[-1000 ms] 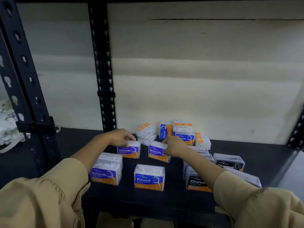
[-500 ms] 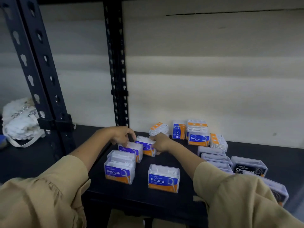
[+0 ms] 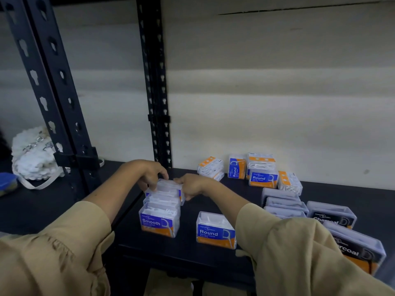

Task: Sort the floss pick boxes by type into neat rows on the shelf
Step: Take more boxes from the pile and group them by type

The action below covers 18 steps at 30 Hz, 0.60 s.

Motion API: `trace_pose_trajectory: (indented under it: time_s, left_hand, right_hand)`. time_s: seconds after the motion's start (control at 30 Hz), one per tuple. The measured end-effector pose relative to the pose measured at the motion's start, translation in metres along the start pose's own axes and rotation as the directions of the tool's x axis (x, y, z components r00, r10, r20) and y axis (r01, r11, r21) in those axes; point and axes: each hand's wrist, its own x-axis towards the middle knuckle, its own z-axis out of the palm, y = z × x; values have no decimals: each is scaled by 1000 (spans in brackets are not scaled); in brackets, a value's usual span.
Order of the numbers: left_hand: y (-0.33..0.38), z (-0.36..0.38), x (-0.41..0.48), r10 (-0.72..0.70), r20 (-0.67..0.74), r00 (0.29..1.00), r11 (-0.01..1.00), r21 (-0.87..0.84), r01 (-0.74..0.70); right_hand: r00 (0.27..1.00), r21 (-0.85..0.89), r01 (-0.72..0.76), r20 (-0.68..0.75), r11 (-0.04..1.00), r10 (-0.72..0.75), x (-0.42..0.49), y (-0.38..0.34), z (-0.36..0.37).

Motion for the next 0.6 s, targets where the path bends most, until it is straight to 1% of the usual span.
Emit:
trace_pose_trajectory:
  time_s: [0.1, 0.27, 0.37, 0.5, 0.57, 0.6]
  left_hand:
    - [0, 2, 0, -6, -23, 1000, 1000, 25, 7]
    - [0, 4, 0, -18, -30, 999, 999, 35, 19]
    - [1, 5, 0, -15, -33, 999, 1000, 23, 15]
    - [4, 5, -2, -21, -26, 999, 1000, 13, 21]
    - [10, 3, -3, -11, -48, 999, 998, 60, 14]
    - [15, 3, -3, 11, -94, 995, 995, 101, -2]
  right_hand:
    - [999, -40, 5, -43, 999, -7, 4, 0, 2]
    - [999, -122, 13, -43, 992, -18, 6, 3, 5]
    - [997, -78, 13, -75, 997, -19, 5, 9, 7]
    - [992, -22, 54, -109, 998, -56, -4, 17, 7]
    - [989, -20, 76, -126, 997, -78, -12, 20, 3]
    - [986, -29, 79, -146, 996, -82, -16, 22, -1]
